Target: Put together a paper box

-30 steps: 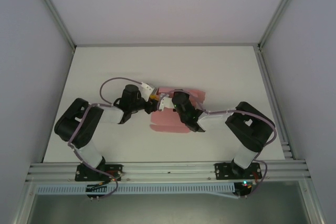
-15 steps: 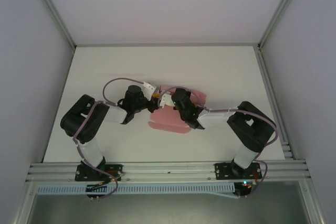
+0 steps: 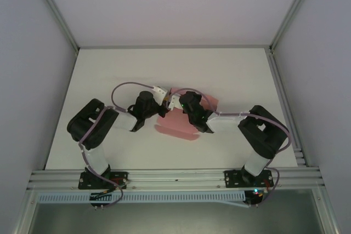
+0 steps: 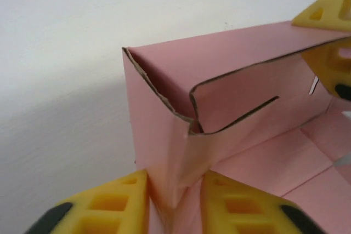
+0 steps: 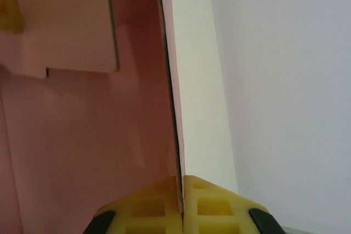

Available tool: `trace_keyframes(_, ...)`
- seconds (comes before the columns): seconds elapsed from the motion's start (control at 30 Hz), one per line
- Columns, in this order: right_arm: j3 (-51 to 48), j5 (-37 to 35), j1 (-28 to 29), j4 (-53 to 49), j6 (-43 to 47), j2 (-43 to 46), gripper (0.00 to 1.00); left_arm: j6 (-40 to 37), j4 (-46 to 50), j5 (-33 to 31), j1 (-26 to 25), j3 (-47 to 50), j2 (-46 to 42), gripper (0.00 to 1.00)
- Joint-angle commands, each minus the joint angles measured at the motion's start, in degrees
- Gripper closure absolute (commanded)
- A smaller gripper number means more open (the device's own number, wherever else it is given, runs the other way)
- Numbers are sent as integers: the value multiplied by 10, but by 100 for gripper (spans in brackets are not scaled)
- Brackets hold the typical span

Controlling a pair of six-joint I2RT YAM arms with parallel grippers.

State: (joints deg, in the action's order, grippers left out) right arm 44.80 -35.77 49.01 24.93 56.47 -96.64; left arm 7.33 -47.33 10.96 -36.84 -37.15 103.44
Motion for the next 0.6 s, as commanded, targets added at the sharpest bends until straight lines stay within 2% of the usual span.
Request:
trace_keyframes(0.0,-6,101,20,-74,-36,-14,100,4,-47,21,-6,-6,7,60)
trace_keyframes(0.07,-5,103,18,-74,-39,-13,100,12,-50,50,-1,-7,10,60)
trace_keyframes(0.17,-5,111,14,-77,-40,-8,100,14,-47,73,5,-9,9,65)
trace_keyframes(0.23,-7,124,11,-84,-39,-1,100,6,-40,82,8,-6,2,63)
trace_keyframes(0.27,-8,131,8,-88,-39,1,100,3,-38,97,10,-2,-3,58)
trace_keyframes(0.4,-8,132,3,-95,-35,6,100,-10,-33,157,24,13,-21,59)
trace_keyframes(0.5,-5,141,3,-108,-36,13,100,-15,-6,162,29,-10,-9,65)
trace_keyframes(0.57,-1,149,3,-119,-42,13,100,-11,-10,171,31,-21,-1,62)
